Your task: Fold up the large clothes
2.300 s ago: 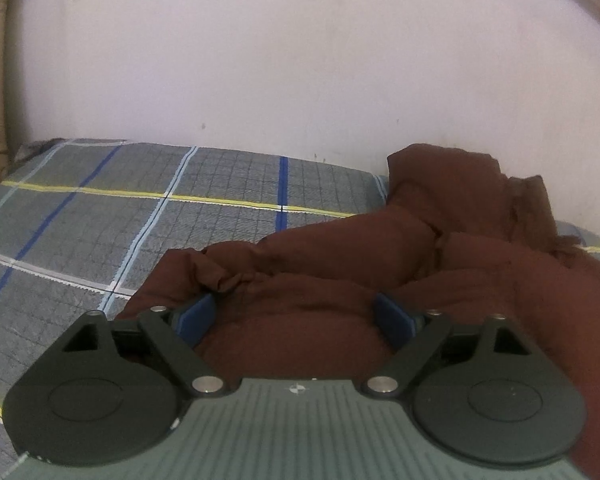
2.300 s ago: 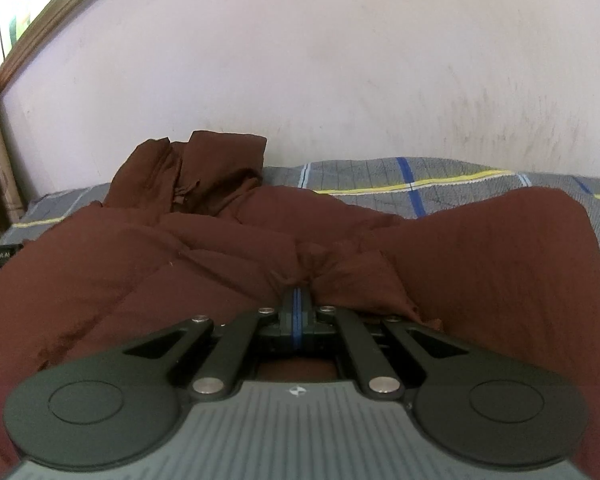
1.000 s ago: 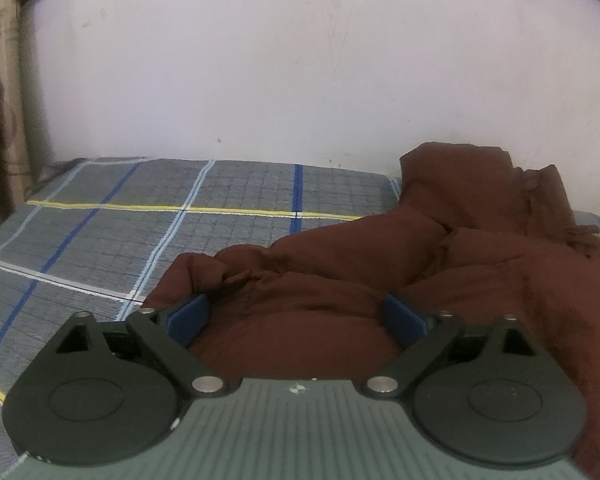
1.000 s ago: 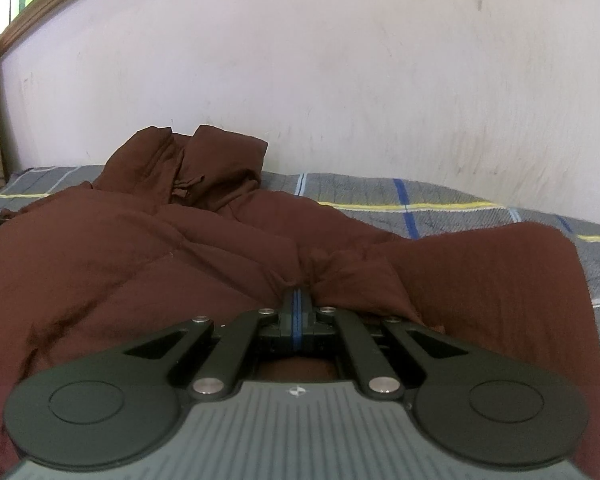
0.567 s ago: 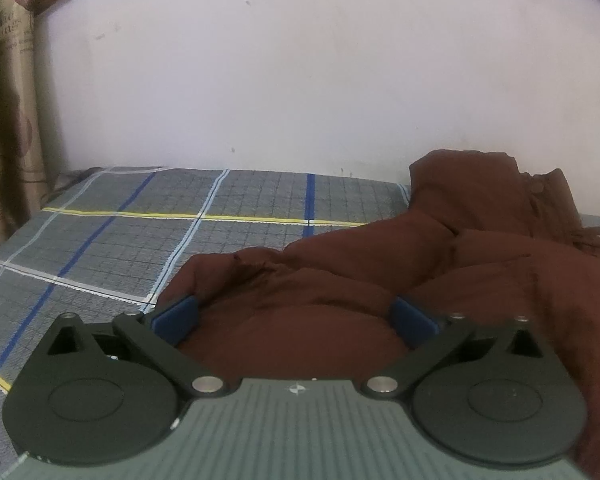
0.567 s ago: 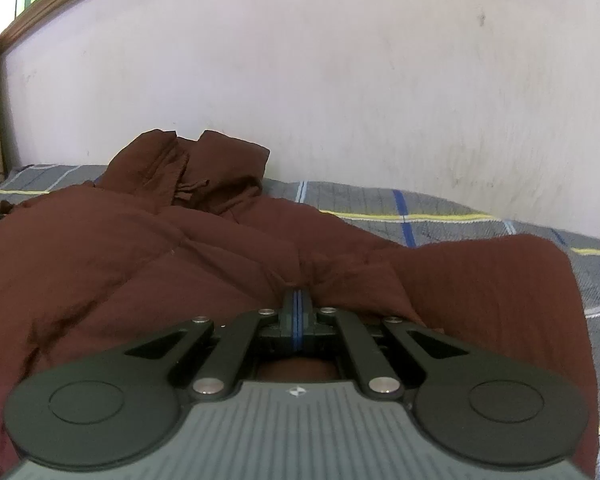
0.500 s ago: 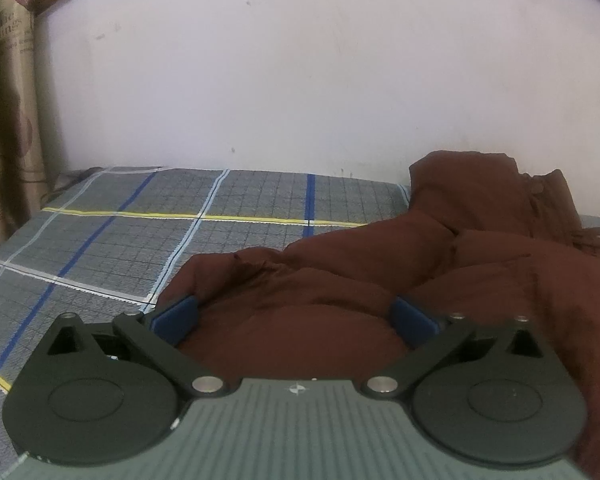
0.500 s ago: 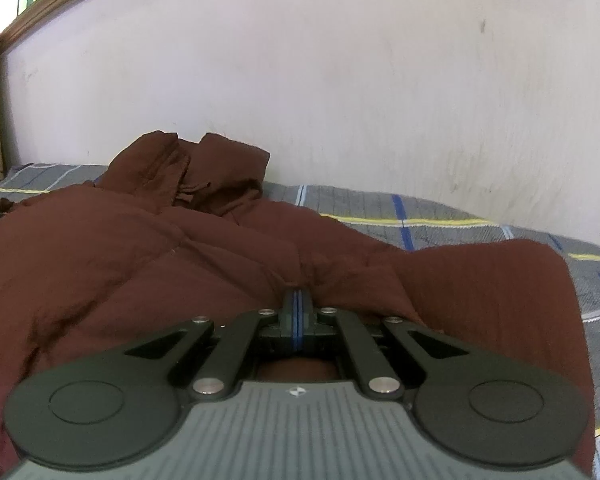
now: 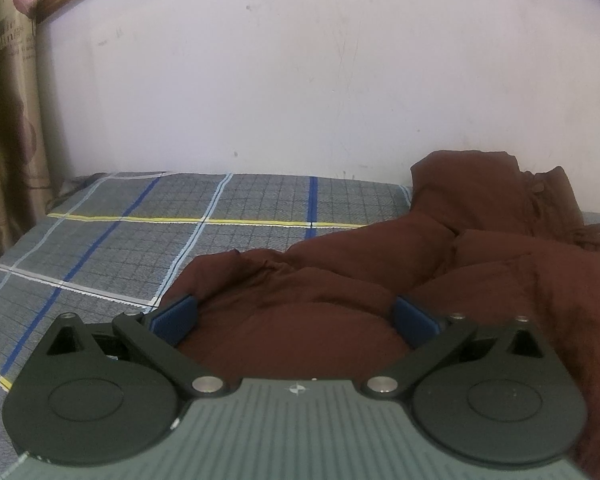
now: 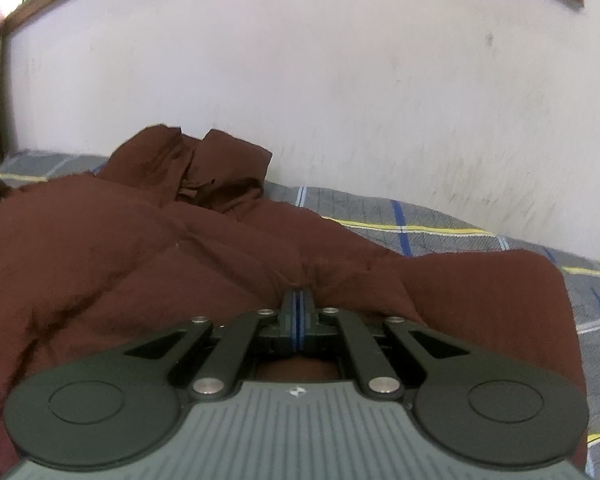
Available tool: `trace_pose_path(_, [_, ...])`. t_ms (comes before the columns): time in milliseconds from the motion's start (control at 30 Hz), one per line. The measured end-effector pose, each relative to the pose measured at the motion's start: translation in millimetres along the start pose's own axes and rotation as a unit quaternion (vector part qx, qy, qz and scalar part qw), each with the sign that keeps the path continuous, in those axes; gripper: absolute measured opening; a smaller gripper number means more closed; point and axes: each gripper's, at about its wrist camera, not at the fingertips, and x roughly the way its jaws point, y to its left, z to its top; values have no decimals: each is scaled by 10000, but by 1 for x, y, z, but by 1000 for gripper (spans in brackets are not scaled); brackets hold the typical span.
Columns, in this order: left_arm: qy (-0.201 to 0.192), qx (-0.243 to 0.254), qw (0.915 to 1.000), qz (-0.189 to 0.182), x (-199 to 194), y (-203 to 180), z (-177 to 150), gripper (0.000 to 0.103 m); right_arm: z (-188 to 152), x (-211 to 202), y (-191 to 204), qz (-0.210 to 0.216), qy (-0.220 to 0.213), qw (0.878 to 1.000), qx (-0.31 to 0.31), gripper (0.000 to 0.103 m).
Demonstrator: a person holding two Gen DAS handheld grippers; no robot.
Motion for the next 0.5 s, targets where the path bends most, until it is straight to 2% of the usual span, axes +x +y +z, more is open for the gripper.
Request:
trace_pose_path(200, [-39,-30,10000,-35,-4,3,1,103,2,2,1,-41,54,9999,-86,1])
trace_pose_path(267, [-109,17,9998,-159,-14,7,4,98,7,-8,-2,-16,204,9997,-130,1])
trace_pose_path(300, [-140,40,9995,-286,-22,10,7,93,11,-22,-3,-47,185,9998,-97,6])
trace_pose_path(333, [-216,-22,9986,-479,-36,17,9,92,13,-42,-9,6,-35,10000,25,12])
trace_pose_path(367, [-276,-124,9974,-661,-50,26,9,93,12,-68,-13,181,-313,9992,172,32])
trace_pose_path(400, [-282,-213,9958,-850,-66,37,10,95,9,-93,-17,363,-507,9977,273,66])
trace_pose_path(467, [-257,-326,9929,-1115,-94,55,10,97,-4,-146,-22,564,-830,9941,421,97])
trace_pose_path(500, [-286,-343,9907,-1288,-115,67,7,98,-14,-174,-25,691,-961,9916,530,97])
